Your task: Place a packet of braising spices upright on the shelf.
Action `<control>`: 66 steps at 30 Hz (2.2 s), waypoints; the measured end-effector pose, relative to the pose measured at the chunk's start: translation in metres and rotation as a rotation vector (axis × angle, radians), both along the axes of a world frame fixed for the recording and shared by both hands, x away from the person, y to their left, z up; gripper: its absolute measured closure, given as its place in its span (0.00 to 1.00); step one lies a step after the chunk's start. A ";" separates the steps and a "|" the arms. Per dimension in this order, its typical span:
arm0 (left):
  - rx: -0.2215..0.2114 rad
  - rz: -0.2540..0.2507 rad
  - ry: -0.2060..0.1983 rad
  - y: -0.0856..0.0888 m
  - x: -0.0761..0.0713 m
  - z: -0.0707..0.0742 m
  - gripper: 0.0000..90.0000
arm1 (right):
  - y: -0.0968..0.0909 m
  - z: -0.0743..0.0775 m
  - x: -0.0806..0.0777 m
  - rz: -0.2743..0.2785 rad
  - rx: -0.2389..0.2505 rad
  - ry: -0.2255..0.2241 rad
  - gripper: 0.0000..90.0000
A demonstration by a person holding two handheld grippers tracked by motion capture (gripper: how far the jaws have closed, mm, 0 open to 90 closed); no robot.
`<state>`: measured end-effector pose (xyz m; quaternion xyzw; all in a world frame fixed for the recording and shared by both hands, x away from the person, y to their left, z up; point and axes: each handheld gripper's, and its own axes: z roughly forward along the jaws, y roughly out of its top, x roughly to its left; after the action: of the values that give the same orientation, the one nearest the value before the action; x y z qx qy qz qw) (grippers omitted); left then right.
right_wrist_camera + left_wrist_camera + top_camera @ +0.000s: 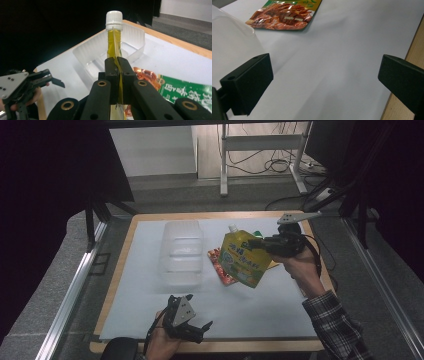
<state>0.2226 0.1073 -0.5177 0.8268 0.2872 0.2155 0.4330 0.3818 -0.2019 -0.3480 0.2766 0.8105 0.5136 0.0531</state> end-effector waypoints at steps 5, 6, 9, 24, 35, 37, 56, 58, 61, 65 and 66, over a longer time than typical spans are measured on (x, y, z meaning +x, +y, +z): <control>-0.031 0.024 -0.001 0.006 0.001 0.001 0.00 | 0.009 0.005 0.013 0.005 0.007 -0.020 0.97; -0.036 0.028 0.001 0.007 0.001 0.001 0.00 | 0.011 0.005 0.016 0.007 0.006 -0.026 0.97; -0.046 0.031 0.005 0.009 0.001 0.001 0.01 | 0.014 0.006 0.021 0.004 0.005 -0.026 0.97; -0.067 0.033 0.045 0.013 0.004 0.000 0.01 | 0.035 0.006 0.058 -0.015 0.012 -0.038 0.97; -0.094 0.012 0.031 0.014 0.003 0.001 0.02 | 0.048 0.002 0.081 -0.027 0.031 -0.035 0.97; -0.092 0.008 0.029 0.014 0.002 0.001 0.02 | 0.050 0.002 0.083 -0.028 0.033 -0.033 0.97; -0.066 -0.009 0.049 0.015 0.001 -0.001 0.01 | 0.088 0.003 0.122 -0.013 0.102 -0.028 0.97; -0.071 -0.010 0.050 0.016 0.001 0.000 0.01 | 0.092 0.003 0.126 -0.013 0.114 -0.026 0.97; -0.074 -0.012 0.052 0.016 0.001 0.000 0.01 | 0.098 0.002 0.131 -0.009 0.119 -0.027 0.97; -0.071 -0.016 0.055 0.015 0.001 -0.001 0.01 | 0.107 0.001 0.137 -0.008 0.118 -0.032 0.97; -0.071 -0.023 0.057 0.014 0.001 -0.001 0.01 | 0.109 0.000 0.139 -0.007 0.119 -0.030 0.97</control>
<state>0.2232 0.1213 -0.5188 0.8199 0.2974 0.1769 0.4561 0.5205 -0.0926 -0.3475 0.2746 0.7767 0.5646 0.0506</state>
